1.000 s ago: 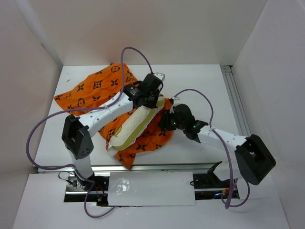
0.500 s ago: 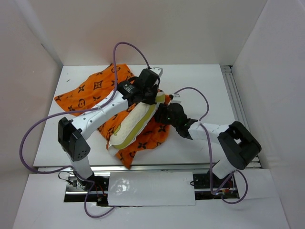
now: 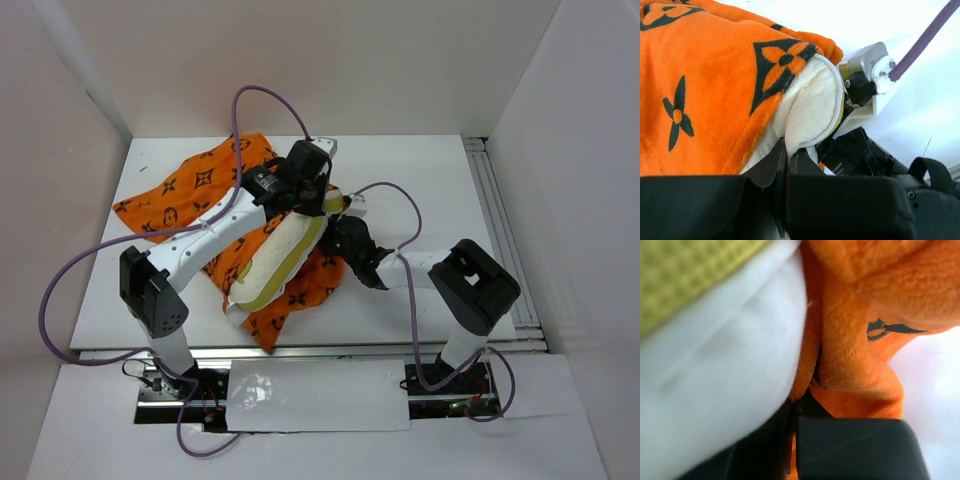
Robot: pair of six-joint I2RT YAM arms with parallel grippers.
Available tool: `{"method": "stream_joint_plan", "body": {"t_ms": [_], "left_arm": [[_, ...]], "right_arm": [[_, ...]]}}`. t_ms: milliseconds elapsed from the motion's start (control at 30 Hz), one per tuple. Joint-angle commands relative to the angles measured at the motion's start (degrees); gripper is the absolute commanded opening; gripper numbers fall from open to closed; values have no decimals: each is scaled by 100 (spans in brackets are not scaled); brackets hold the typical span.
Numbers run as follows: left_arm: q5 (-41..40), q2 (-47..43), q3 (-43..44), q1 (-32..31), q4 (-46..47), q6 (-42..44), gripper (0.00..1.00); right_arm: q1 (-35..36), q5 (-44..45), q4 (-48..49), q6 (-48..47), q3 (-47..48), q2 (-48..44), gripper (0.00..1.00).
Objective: Put the pillow into the pillowcase
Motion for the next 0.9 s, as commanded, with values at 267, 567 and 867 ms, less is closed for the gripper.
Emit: {"method": "stream_joint_plan", "body": {"t_ms": [267, 567, 867], "left_arm": [[-353, -329, -910, 572, 465, -316, 0], [-926, -716, -2878, 942, 1169, -79, 0], [-1487, 572, -1841, 169, 944, -568, 0]], "right_arm": [[-505, 928, -2584, -253, -489, -2344, 0], [-2781, -689, -3789, -1044, -630, -4192, 0], [-4339, -6723, -1349, -1, -288, -4069, 0]]}}
